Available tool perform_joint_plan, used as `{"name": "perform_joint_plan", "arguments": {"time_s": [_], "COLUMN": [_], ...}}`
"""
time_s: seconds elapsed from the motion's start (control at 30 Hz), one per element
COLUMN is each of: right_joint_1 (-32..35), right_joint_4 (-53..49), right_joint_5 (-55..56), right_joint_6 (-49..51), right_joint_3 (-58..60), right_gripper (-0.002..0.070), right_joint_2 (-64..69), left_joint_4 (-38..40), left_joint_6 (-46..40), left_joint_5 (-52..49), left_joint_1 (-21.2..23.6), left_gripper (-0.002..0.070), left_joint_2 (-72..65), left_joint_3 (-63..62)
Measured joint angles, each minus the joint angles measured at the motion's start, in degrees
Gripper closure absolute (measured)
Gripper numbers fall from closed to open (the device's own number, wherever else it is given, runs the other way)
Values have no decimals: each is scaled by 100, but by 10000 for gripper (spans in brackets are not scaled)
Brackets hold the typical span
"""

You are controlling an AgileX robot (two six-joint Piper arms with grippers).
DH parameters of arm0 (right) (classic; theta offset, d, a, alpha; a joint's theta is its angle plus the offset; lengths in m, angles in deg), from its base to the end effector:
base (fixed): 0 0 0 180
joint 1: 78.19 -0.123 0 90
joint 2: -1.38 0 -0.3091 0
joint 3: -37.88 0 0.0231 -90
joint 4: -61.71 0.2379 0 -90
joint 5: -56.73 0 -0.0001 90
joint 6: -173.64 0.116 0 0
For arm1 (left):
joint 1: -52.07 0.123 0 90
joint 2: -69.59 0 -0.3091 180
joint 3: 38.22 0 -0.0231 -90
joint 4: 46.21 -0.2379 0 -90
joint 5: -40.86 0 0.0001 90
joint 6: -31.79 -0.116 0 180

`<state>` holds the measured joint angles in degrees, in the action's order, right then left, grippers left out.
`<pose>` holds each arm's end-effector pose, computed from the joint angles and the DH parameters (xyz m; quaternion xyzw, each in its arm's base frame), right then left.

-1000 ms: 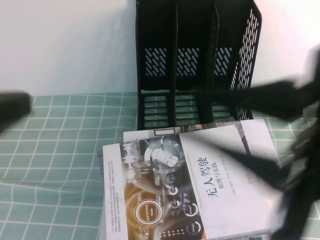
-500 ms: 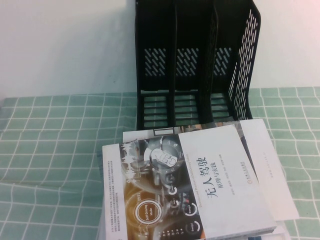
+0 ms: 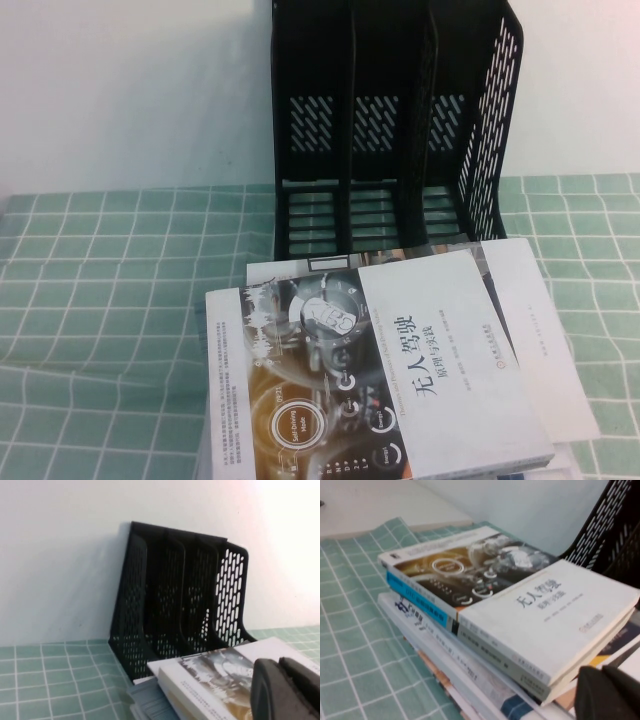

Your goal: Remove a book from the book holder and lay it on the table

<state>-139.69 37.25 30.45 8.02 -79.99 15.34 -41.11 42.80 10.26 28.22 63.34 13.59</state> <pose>0.0367 0.0229 0.2567 -0.3861 0.6624 0.2251 0.6012 -0.0037 -0.0041 0.3049 0.0676 0.6949 -0.2553 0.6689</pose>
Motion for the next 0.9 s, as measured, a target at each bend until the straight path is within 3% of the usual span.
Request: {"name": "perform_joint_plan", "arguments": {"time_s": [0.9], "right_joint_1": [0], "right_joint_4": [-12], "right_joint_5": [408], "right_joint_6": [48], "right_joint_3": [1586], "right_gripper": [678], "right_joint_2": [0], "left_joint_4": [79], "left_joint_6": [101], "left_joint_5": [321], "left_joint_1": [74], "left_gripper": [678], "left_joint_2": [0], "left_joint_3": [2293]}}
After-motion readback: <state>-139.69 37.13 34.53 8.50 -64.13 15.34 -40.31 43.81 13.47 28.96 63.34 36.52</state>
